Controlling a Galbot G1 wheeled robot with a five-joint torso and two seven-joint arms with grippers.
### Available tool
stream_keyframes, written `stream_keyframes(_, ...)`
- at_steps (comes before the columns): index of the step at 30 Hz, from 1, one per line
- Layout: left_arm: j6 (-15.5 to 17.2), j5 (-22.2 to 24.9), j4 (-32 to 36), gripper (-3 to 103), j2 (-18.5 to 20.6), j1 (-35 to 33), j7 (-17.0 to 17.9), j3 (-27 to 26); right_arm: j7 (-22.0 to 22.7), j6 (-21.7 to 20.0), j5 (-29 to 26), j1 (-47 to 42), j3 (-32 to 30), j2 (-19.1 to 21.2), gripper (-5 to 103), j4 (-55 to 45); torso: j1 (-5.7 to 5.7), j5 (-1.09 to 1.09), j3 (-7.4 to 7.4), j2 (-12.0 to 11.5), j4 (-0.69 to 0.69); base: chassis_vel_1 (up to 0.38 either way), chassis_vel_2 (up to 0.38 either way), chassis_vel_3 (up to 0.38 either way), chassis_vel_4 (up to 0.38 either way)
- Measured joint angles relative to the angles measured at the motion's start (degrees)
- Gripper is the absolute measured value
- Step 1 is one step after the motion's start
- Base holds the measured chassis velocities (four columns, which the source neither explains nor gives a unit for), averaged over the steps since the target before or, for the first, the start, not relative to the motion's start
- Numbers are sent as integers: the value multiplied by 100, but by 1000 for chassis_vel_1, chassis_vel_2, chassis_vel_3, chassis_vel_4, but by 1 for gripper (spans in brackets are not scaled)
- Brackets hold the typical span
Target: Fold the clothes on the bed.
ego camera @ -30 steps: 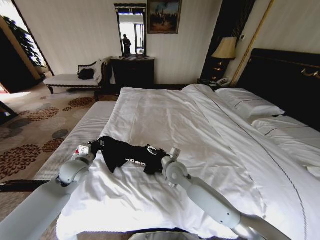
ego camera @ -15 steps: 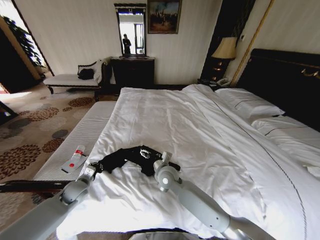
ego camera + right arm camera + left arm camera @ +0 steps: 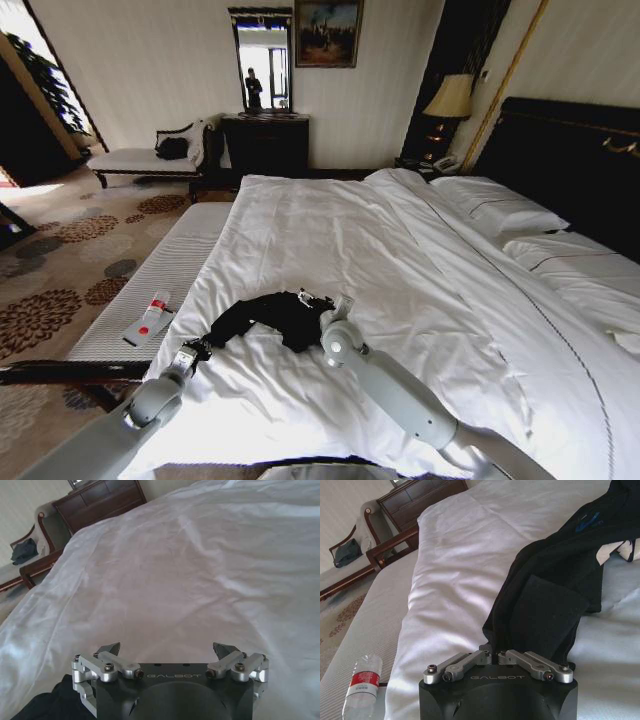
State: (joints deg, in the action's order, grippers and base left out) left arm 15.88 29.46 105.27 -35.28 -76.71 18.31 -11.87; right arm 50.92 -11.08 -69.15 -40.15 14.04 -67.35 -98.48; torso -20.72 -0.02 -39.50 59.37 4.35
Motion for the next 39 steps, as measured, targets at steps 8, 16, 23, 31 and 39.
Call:
stream_keyframes(8,1,4,12,0,-12,20,19,-31,1027,-859,-1522,284,-27,192,100,-356,0,-2,0,0,-2,0,0,0,0)
stream_keyframes(16,-4,-28,36,0,-80,56,59,-17,1385,-1242,-2127,515,-5,-66,100,-196,0,-1,0,0,-2,0,0,0,0)
stream_keyframes(23,-19,-32,74,0,-90,13,82,-112,1435,-1335,-2073,677,176,-205,99,65,0,-1,0,0,-1,0,0,0,0)
stream_keyframes(31,-37,-10,52,0,-67,37,88,-154,1517,-1366,-1922,710,312,-197,66,137,0,-1,0,0,-2,0,0,0,0)
stream_keyframes(39,-43,-10,-59,0,-91,243,91,45,1547,-1368,-1871,620,284,50,39,-16,0,0,0,0,-1,0,0,0,0)
